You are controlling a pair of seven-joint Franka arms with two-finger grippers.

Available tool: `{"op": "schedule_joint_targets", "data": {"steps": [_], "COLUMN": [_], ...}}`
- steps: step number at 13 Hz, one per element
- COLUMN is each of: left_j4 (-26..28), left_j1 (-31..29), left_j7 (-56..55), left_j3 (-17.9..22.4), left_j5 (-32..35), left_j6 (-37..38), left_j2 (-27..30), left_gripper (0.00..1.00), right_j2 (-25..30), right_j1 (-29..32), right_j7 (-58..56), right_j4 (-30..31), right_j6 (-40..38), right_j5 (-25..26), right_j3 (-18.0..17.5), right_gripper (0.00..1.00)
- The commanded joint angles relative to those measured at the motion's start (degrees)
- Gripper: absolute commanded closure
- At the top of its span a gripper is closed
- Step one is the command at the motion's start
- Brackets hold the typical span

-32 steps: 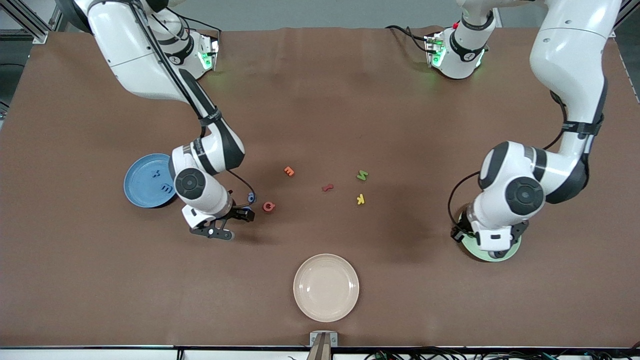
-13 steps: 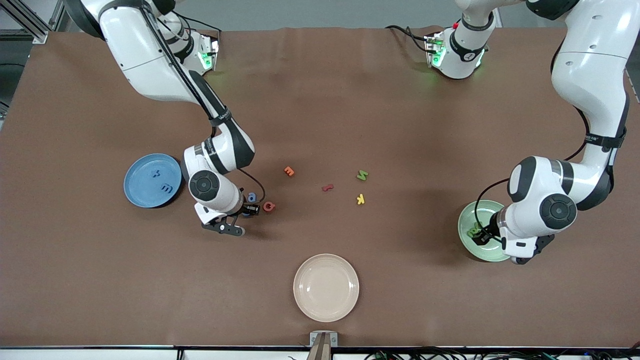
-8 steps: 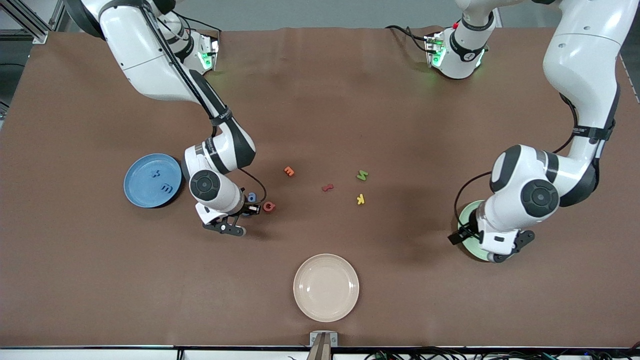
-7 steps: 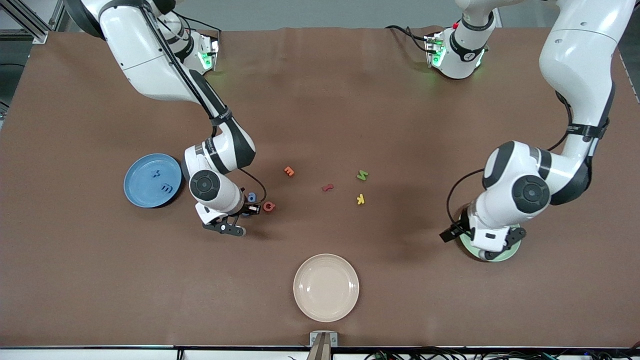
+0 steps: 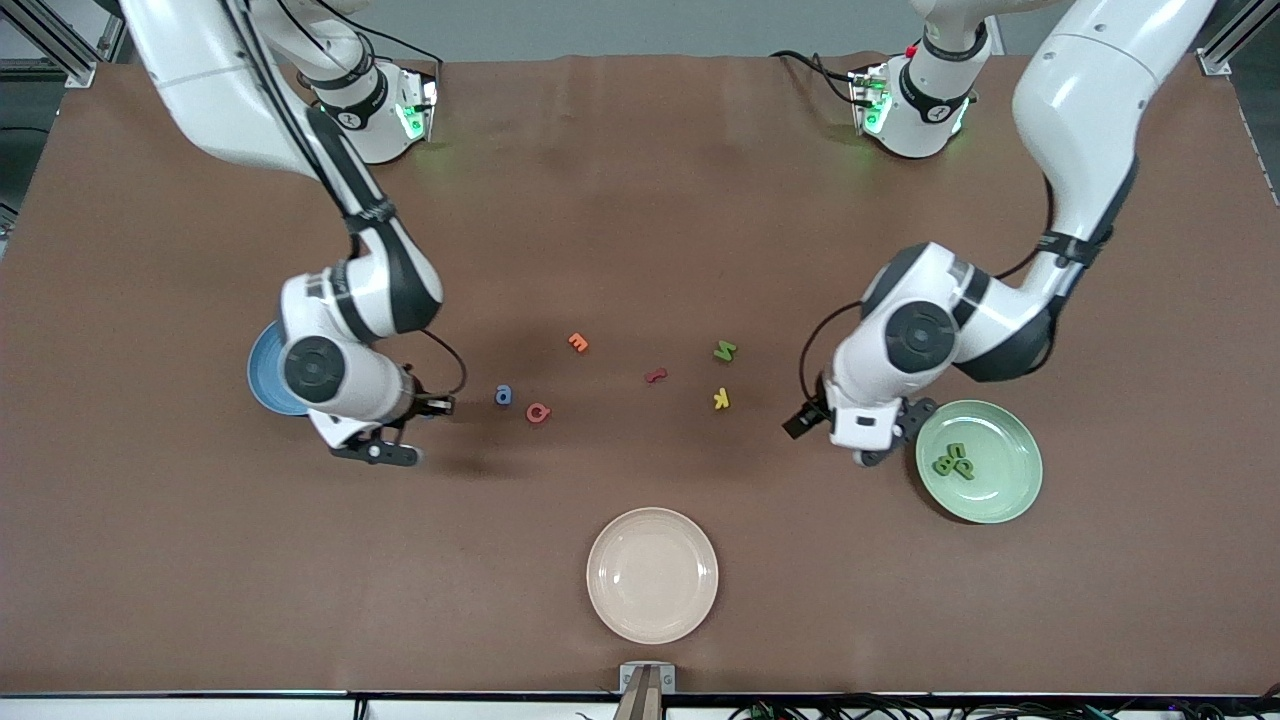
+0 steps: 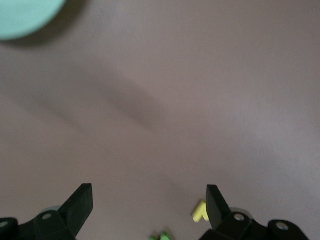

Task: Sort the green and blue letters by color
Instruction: 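Place c on blue plate while the left gripper grasps the green N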

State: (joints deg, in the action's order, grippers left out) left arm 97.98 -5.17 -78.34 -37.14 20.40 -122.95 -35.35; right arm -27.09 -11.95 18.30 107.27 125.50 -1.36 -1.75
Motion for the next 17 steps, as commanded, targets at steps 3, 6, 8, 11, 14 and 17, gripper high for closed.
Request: {"op": "schedule_joint_targets", "data": {"steps": [3,6,8,11,14,17], "left_j4": [8.36,10.91,11.1,11.18,11.62,11.62], "left_j1": [4.72,7.53,9.3,10.53,10.89,10.97], "left_j7": [-13.74,-30.21,-38.6,-46.79,-49.97,-51.03], "left_j3": [0.4,0.4,0.4,0.4,0.49,0.58], "left_j5": [2.45,8.06,10.09,13.61,15.38,15.38], "left_j6": [-10.89,-11.26,-11.26,-12.13,-13.45,-15.04], "left_j2": [0.99,-0.41,-1.99,-4.54,-5.6,-6.31], "left_gripper": [0.03,0.03,0.05,0.07,0.13,0.39], "right_j2": [9.42,8.99,9.16,9.25,9.43,11.53], "right_j1": [10.79,15.11,16.08,17.05,17.4,17.14], "right_j7": [-17.64,-26.89,-29.62,-31.83,-32.45,-31.92], "right_j4": [16.63,22.18,22.98,23.68,24.57,24.65], "right_j6": [8.76,16.96,16.97,16.97,16.27,12.33], "right_j5": [-0.39,-0.31,-0.31,-0.22,-0.22,-0.22], "right_j3": [-0.8,-0.72,-0.72,-0.63,-0.72,-0.72], "right_gripper": [0.92,0.92,0.91,0.89,0.47,0.22]}}
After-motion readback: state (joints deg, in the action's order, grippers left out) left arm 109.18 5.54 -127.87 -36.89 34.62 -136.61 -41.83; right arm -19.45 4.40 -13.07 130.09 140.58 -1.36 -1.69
